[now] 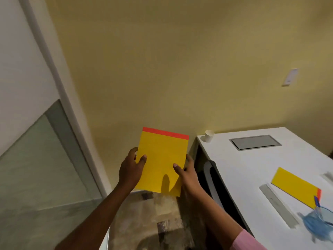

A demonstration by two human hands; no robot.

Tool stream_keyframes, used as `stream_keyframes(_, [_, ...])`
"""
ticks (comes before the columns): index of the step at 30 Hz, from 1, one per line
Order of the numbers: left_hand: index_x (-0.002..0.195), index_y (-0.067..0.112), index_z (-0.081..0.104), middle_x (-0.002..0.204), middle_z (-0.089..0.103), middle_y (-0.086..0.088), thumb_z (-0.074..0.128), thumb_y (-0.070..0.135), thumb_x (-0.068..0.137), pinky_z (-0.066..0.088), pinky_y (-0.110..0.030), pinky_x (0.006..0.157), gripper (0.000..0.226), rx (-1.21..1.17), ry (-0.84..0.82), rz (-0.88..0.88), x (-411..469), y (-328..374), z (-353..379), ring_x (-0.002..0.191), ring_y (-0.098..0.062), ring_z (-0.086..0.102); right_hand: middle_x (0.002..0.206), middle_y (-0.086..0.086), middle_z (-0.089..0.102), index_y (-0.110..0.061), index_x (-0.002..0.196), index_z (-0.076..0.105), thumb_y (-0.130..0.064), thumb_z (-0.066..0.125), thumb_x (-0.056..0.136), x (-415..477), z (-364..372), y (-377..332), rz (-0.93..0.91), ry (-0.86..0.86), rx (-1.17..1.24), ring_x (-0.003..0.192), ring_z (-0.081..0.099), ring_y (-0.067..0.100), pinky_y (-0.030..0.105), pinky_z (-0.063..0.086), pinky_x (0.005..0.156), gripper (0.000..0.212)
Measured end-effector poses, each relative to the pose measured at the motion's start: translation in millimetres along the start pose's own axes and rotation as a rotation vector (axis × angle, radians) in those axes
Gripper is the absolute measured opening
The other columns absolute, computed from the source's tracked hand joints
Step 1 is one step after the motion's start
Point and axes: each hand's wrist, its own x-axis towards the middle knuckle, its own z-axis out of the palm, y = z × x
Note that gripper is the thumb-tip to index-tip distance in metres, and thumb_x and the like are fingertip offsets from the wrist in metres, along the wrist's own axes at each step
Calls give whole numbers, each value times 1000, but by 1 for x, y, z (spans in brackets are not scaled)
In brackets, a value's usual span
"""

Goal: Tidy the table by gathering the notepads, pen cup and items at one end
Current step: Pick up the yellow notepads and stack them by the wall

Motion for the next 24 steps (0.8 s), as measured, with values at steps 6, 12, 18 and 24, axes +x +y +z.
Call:
stream_keyframes(6, [135, 16, 46, 133, 54, -14, 53, 36, 95, 45, -40, 88, 44, 21, -133, 146, 102, 33, 68, 119, -30, 53, 146, 3, 42, -28, 147, 20, -26, 57, 95, 74, -32, -16, -37, 183, 50, 128, 48, 28, 57, 38, 109, 64])
stream_keyframes(12, [135, 23, 46, 128, 52, -12, 51, 39, 95, 42, -32, 81, 44, 14, -249, 280, 205, 73, 150, 111, -25, 55, 146, 4, 43, -33, 145, 18, -32, 57, 94, 168, -78, -27, -45, 364, 142, 125, 50, 31, 57, 39, 107, 65])
stream_keyframes(18, [140, 24, 41, 130, 45, -13, 52, 38, 95, 41, -30, 86, 49, -43, -401, 283, 276, 105, 235, 114, -26, 53, 151, 3, 37, -32, 147, 17, -33, 56, 95, 245, -127, -39, -20, 514, 153, 132, 45, 34, 60, 35, 109, 66])
stream_keyframes(24, [142, 22, 36, 135, 40, -12, 54, 37, 94, 39, -30, 85, 54, -38, -579, 339, 323, 133, 322, 117, -27, 51, 149, 3, 40, -31, 149, 16, -36, 58, 93, 292, -174, -40, -19, 678, 167, 129, 46, 31, 59, 37, 108, 70])
